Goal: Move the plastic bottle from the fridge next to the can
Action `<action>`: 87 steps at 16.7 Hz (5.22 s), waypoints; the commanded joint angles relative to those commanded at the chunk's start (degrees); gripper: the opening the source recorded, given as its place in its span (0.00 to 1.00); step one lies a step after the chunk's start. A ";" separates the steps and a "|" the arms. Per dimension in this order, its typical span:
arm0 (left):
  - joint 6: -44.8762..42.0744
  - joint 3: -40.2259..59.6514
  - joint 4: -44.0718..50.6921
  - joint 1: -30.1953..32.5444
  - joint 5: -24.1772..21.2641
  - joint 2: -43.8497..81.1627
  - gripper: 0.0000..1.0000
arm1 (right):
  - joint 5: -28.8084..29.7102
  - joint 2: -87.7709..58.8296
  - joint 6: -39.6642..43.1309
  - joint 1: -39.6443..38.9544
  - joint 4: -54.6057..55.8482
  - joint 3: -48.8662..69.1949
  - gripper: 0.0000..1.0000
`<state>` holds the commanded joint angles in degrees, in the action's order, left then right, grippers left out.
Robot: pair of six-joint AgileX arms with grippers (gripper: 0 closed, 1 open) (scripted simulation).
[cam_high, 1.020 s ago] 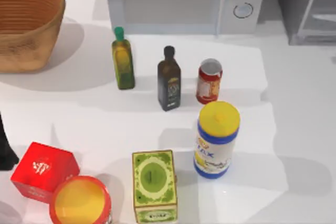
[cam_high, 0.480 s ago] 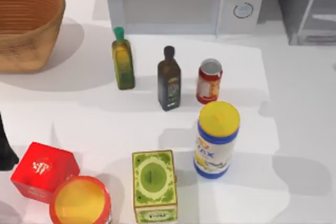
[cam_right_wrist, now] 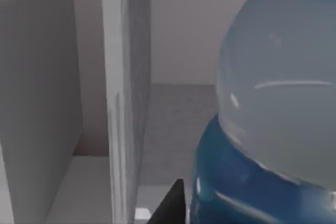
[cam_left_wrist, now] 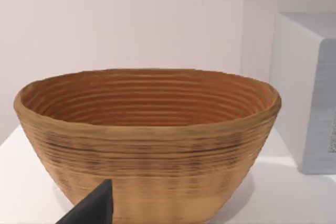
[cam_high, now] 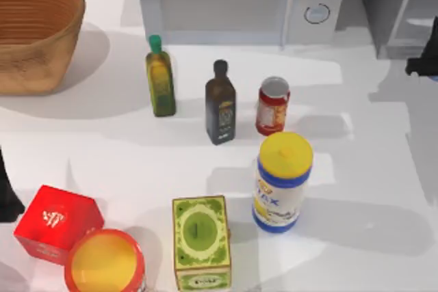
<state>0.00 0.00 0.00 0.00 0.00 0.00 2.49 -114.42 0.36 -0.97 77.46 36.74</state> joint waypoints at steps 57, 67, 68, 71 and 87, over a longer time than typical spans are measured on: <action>0.00 0.00 0.00 0.00 0.00 0.00 1.00 | 19.96 6.37 0.27 -21.52 9.86 -14.68 1.00; 0.00 0.00 0.00 0.00 0.00 0.00 1.00 | 9.82 55.02 -0.11 -12.97 -27.73 -24.19 1.00; 0.00 0.00 0.00 0.00 0.00 0.00 1.00 | 8.65 60.73 -0.17 -11.73 -32.40 -25.41 1.00; 0.00 0.00 0.00 0.00 0.00 0.00 1.00 | 5.27 77.41 -0.31 -7.94 -46.20 -29.02 1.00; 0.00 0.00 0.00 0.00 0.00 0.00 1.00 | -2.42 114.23 -0.36 0.80 -77.36 -36.54 1.00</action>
<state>0.00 0.00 0.00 0.00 0.00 0.00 0.07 -0.19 0.00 -0.17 0.11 0.21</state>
